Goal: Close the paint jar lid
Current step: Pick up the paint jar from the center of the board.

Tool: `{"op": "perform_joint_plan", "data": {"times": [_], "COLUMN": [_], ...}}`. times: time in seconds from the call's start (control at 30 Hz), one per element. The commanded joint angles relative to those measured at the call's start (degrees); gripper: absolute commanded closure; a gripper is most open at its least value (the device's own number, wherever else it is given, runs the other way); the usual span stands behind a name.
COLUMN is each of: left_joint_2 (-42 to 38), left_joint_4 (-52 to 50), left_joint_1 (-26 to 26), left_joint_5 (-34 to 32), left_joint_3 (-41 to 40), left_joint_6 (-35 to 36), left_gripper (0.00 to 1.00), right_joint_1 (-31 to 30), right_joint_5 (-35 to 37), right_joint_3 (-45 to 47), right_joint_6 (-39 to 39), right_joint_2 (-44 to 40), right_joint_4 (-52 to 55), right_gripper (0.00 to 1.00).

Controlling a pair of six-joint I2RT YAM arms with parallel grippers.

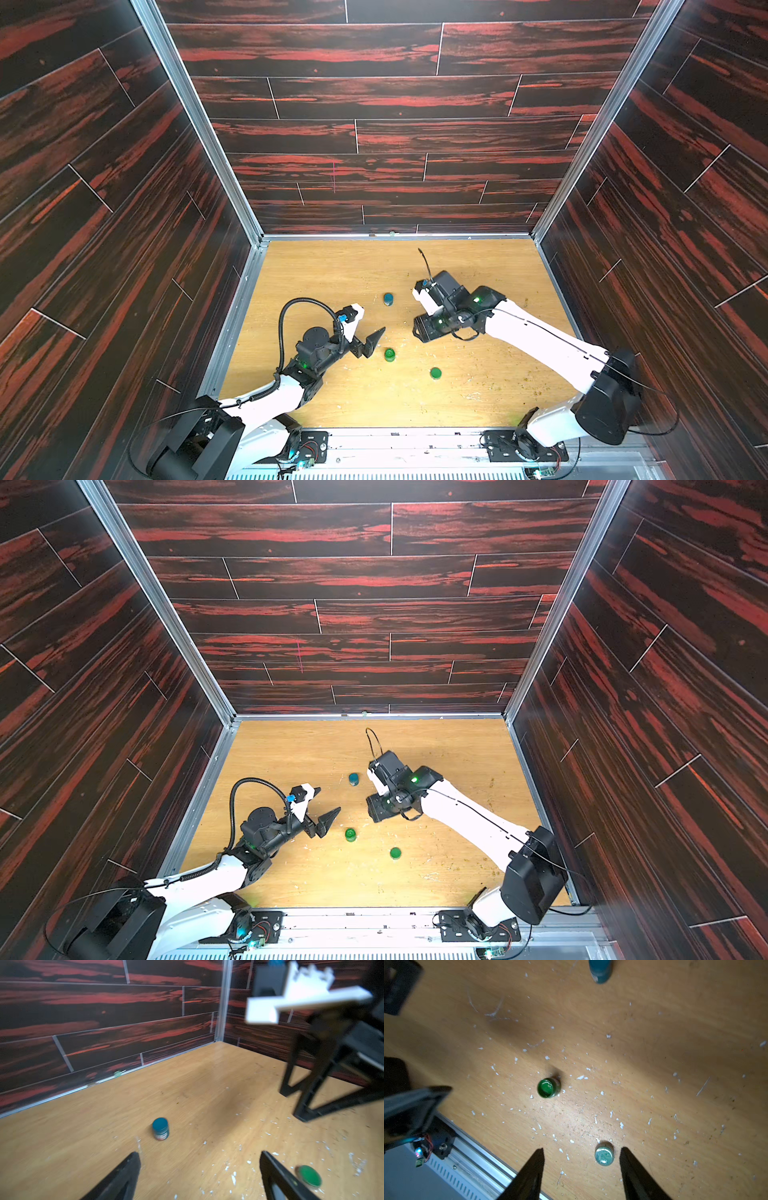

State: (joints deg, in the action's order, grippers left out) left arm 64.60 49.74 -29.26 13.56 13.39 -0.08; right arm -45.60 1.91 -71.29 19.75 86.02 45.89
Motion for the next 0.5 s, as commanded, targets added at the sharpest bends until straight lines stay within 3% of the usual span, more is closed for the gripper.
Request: {"op": "perform_joint_plan", "data": {"times": [0.0,0.23,0.47], "left_joint_2": [-2.7,-7.1,-11.7], "left_joint_4": [0.3,-2.4,-4.5], "left_joint_1": [0.2,0.7,3.3], "left_joint_5": [-8.2,-15.9,-18.8], "left_joint_3": [-1.0,-3.4,-5.2], "left_joint_6": [-2.5,-2.4,-3.2], "left_gripper": [0.07,0.06,0.01], "right_joint_1": [-0.7,-7.9,-12.0], "right_joint_5": [2.1,5.6,9.3], "right_joint_3": [1.2,-0.6,-3.6], "right_joint_6": [3.6,6.3,11.4], "right_joint_2": [0.4,6.4,13.2], "right_joint_4": [-2.0,-3.9,-5.2], "right_gripper": [0.37,0.33,0.32]}}
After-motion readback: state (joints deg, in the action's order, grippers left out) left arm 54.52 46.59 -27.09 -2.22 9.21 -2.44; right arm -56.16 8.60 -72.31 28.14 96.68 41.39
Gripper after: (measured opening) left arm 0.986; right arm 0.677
